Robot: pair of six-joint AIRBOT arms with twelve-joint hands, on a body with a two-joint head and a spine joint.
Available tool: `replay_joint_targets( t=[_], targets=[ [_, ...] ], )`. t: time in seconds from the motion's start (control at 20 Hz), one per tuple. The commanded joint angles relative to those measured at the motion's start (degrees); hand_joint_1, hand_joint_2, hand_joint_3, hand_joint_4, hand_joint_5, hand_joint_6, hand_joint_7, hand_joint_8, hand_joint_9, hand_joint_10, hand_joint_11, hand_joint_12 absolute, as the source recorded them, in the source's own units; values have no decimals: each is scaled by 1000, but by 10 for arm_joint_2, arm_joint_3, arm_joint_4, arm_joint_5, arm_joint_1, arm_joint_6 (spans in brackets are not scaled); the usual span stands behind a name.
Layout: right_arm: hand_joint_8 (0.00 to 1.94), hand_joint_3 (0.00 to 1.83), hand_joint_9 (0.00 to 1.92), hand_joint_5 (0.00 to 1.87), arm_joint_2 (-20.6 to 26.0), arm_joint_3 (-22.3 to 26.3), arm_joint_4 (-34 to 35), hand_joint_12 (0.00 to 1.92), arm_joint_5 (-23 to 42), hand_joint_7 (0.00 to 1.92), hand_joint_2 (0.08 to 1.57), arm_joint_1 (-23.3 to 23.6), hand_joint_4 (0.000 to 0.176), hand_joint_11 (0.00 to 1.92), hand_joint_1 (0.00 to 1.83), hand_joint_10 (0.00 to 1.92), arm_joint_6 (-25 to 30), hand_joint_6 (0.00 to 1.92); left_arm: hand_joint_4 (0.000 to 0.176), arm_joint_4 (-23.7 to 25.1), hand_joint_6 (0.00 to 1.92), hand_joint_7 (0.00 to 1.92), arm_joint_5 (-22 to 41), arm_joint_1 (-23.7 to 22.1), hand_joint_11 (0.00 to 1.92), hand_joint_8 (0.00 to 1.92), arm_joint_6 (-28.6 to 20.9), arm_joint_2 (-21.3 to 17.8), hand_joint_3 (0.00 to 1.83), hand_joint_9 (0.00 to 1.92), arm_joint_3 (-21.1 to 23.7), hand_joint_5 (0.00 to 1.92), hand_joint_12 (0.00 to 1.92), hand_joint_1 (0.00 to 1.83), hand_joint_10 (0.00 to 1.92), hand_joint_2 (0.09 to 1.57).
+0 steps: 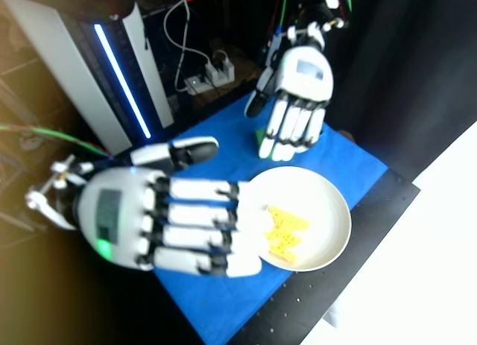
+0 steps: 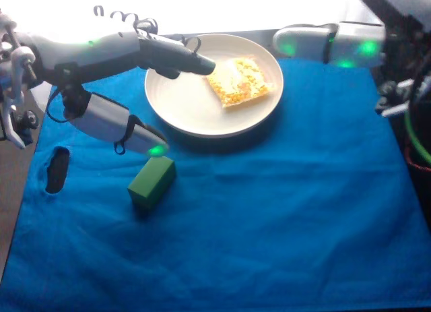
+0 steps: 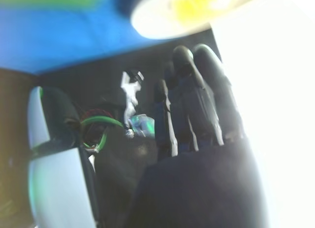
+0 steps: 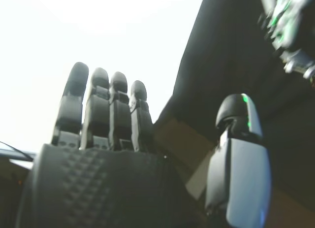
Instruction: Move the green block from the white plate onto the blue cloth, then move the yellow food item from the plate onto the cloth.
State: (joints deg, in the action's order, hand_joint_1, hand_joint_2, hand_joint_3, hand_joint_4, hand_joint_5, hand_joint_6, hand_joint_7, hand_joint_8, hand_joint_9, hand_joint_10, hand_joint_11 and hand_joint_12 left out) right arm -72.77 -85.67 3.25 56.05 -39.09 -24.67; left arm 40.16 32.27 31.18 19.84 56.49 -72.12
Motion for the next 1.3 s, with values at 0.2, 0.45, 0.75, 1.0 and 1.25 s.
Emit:
replay_joint_targets(
  t=[0.2, 0.45, 0.75, 1.0, 1.25],
  targets=[
    [8, 0, 159, 228, -34, -65, -114, 609, -52, 186, 808, 64, 38, 0, 569, 11, 3, 5, 43, -167, 7, 553, 61, 34, 189, 14, 111, -4, 1, 667, -9, 453, 1453, 863, 24, 756],
    [16, 1, 306, 158, -68, -120, -211, 879, -122, 276, 849, 83, 27, 42, 574, 10, 3, 2, 29, -235, 0, 454, 46, 38, 63, 0, 198, -7, 4, 523, -6, 315, 1170, 861, 0, 754],
    [7, 3, 350, 143, -92, -150, -252, 1144, -183, 293, 885, 84, 44, 10, 621, 14, 3, 4, 3, -302, 2, 253, 27, 38, 0, 4, 263, -8, 3, 278, -13, 191, 739, 820, 4, 812],
    [0, 5, 349, 153, -135, -202, -293, 1269, -197, 293, 896, 84, 12, 0, 653, 1, 3, 0, 17, -337, 2, 279, 47, 36, 0, 2, 264, -12, 0, 288, -20, 214, 738, 781, 6, 813],
    [2, 0, 373, 158, -165, -224, -304, 1296, -213, 298, 839, 84, 29, 0, 598, 5, 3, 0, 27, -346, 0, 345, 77, 24, 56, 0, 264, -30, 1, 369, -9, 325, 691, 796, 1, 717]
  ],
)
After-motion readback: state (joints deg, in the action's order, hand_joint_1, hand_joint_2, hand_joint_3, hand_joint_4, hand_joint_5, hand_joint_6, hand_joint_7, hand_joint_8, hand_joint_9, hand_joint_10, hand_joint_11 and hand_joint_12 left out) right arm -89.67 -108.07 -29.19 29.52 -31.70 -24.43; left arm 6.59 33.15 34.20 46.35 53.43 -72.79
